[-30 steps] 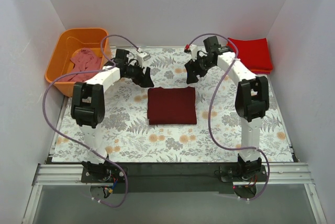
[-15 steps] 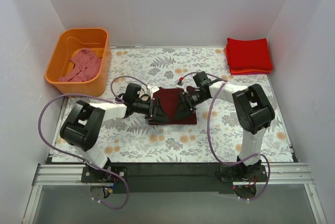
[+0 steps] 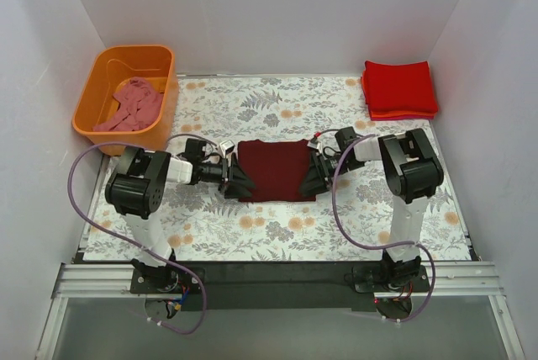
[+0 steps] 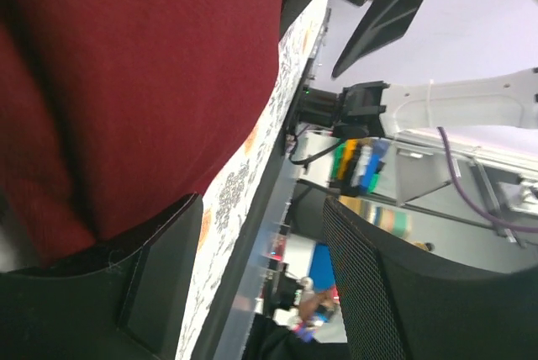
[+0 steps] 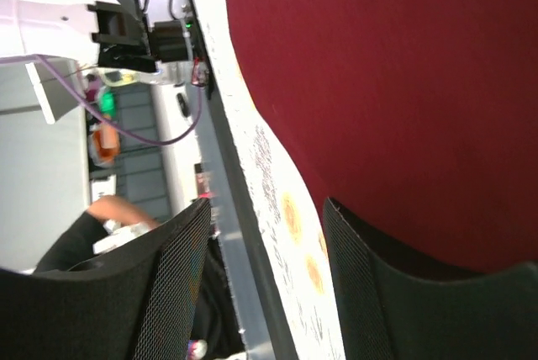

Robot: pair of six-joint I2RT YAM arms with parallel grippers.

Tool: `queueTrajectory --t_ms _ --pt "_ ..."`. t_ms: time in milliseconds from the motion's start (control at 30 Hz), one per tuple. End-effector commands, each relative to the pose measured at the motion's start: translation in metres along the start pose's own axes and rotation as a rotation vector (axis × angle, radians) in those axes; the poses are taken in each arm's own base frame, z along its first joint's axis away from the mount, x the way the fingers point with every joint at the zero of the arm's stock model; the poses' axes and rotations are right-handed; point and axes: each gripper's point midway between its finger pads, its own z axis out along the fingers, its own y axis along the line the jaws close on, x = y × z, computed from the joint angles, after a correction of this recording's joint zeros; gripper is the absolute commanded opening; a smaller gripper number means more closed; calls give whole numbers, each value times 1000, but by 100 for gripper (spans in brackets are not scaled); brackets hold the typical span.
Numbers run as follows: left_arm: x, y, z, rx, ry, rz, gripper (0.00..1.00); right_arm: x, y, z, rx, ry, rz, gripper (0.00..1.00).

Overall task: Fold and stack the t-shirts
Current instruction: Fold the tshirt, then neatly place the folded tshirt to the corner

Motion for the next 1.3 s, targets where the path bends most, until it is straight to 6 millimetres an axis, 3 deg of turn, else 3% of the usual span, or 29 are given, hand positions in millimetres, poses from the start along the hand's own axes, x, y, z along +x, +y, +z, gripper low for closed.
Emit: queueTrajectory --t_ms 0,67,133,200,233,300,333,367,500,567,600,700,933,967,1067,1100,1133,1167,1233,1267 --pt "-9 -29 -15 -36 -41 148 58 -3 19 -22 50 -38 -124 62" --pt "-22 -53 -22 -62 -84 335 59 -6 41 -39 72 -77 -206 62" --pt "-35 -69 -29 -180 -159 513 57 -13 41 -61 196 -151 -282 62" --pt "-42 -91 -18 -287 -170 824 52 -18 28 -78 315 -223 -262 61" --pt "-55 -87 -17 -407 -214 919 49 -21 21 -93 361 -298 -250 60" --pt "-47 -98 11 -444 -169 1197 46 -24 10 -110 417 -384 -154 59" --pt "-53 -94 15 -514 -182 1266 46 -26 7 -121 439 -431 -137 59" --pt "-38 -97 37 -498 -131 1362 45 -26 2 -125 460 -451 -121 60" --pt "-24 -89 84 -535 -83 1672 40 -34 -3 -140 545 -532 -47 63" --pt "-8 -82 107 -520 -54 1757 39 -36 -3 -143 562 -553 -13 65" --pt "-7 -86 116 -507 -76 1812 39 -38 -7 -147 588 -569 10 65" --pt "5 -72 140 -485 -50 1901 38 -35 -15 -148 612 -597 101 65" --pt "11 -39 166 -472 -4 1996 36 -26 -23 -132 529 -609 213 67" --pt "11 -33 167 -476 9 1993 34 -27 -24 -131 522 -617 223 69" --pt "8 -16 168 -503 15 2010 13 -27 -28 -128 501 -632 253 72" --pt "4 -18 169 -501 -6 2012 2 -28 -29 -126 489 -638 258 73" --pt "5 -16 170 -495 -2 2008 0 -28 -32 -124 480 -641 272 74" --pt "0 -19 169 -497 -18 2005 0 -23 -38 -120 471 -641 301 74" --pt "-3 -31 170 -468 -51 1980 0 -32 -38 -117 419 -685 323 74" --pt "-5 -45 169 -431 -80 1956 0 -32 -40 -114 397 -693 331 75"
